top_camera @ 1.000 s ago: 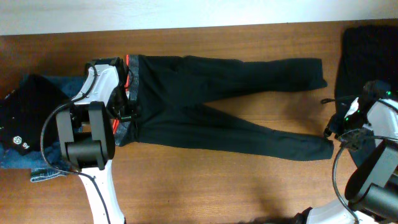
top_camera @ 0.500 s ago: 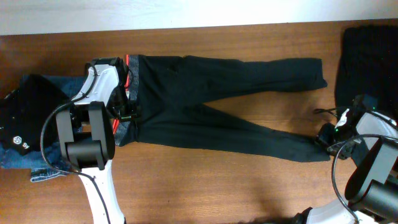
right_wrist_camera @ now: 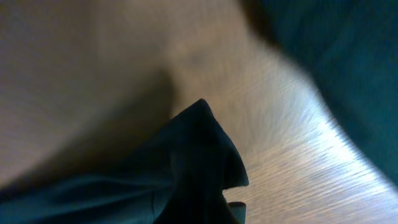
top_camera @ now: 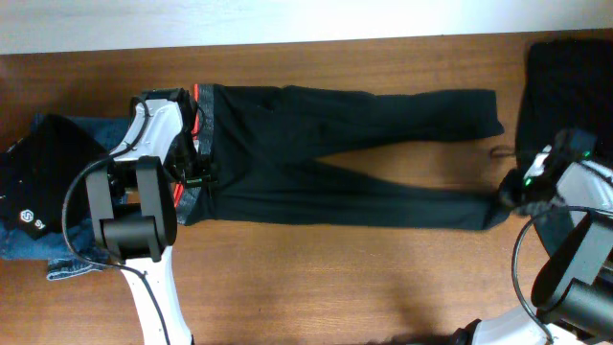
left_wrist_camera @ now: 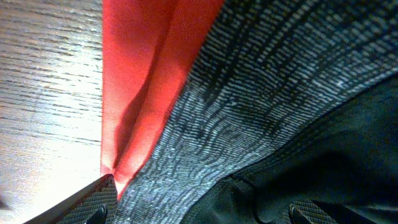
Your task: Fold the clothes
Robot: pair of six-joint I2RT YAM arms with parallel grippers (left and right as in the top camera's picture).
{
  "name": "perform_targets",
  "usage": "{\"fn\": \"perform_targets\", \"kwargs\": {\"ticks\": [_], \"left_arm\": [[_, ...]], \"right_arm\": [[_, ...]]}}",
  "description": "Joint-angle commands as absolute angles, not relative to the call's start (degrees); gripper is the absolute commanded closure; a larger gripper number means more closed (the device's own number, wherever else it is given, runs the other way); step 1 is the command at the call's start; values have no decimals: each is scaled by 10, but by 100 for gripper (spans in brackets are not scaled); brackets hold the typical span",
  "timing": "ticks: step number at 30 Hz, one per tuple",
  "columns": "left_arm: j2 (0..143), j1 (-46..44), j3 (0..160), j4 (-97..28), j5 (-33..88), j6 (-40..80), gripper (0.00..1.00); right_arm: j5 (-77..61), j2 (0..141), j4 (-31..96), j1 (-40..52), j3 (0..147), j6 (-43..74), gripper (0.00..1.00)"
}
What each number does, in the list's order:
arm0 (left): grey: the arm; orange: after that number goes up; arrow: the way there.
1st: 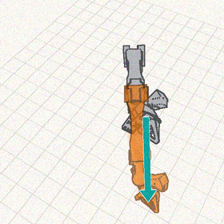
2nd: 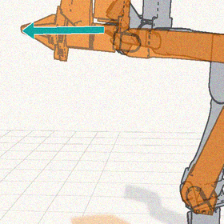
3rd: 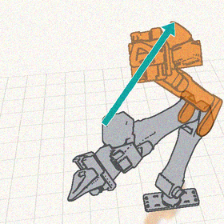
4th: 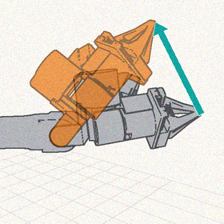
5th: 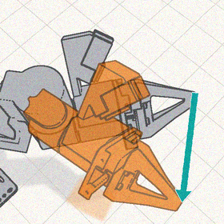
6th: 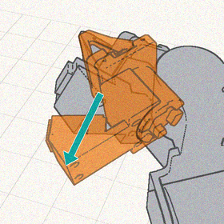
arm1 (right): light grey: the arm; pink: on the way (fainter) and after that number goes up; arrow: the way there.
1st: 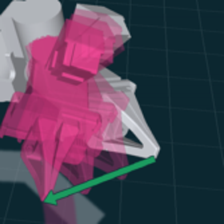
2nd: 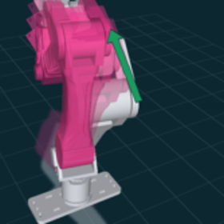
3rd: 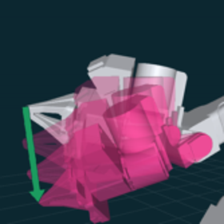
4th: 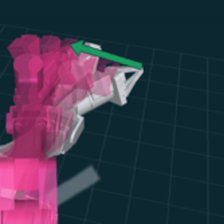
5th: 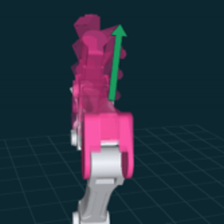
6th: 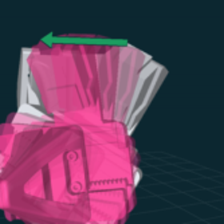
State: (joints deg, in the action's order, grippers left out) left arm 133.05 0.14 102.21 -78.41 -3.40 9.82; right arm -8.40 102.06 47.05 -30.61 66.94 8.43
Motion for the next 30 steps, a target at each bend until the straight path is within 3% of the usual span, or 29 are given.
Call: {"fn": "perform_targets", "kwargs": {"ticks": [1,3,5,6,8,10,18,23,27,30], "left_arm": [[1361,5,1010,-750,-54,112,17],[1361,5,1010,-750,-54,112,17],[1361,5,1010,-750,-54,112,17],[1361,5,1010,-750,-54,112,17],[1361,5,1010,-750,-54,112,17],[1361,5,1010,-749,-54,112,17],[1361,5,1010,-747,-54,112,17],[1361,5,1010,-743,-54,112,17],[1361,5,1010,-744,-54,112,17],[1361,5,1010,-744,-53,112,17]], "right_arm": [[-77,1018,494,-309,738,84,96],[-62,1018,506,-309,744,84,93],[-40,1020,529,-308,742,84,64],[-27,1020,544,-309,739,84,56],[-6,1020,562,-309,729,84,55],[8,1020,564,-309,719,84,43],[-20,1020,566,-308,717,84,23],[-28,1020,530,-308,717,78,22],[-31,1022,492,-308,717,78,40],[-46,1034,474,-308,717,78,41]]}}
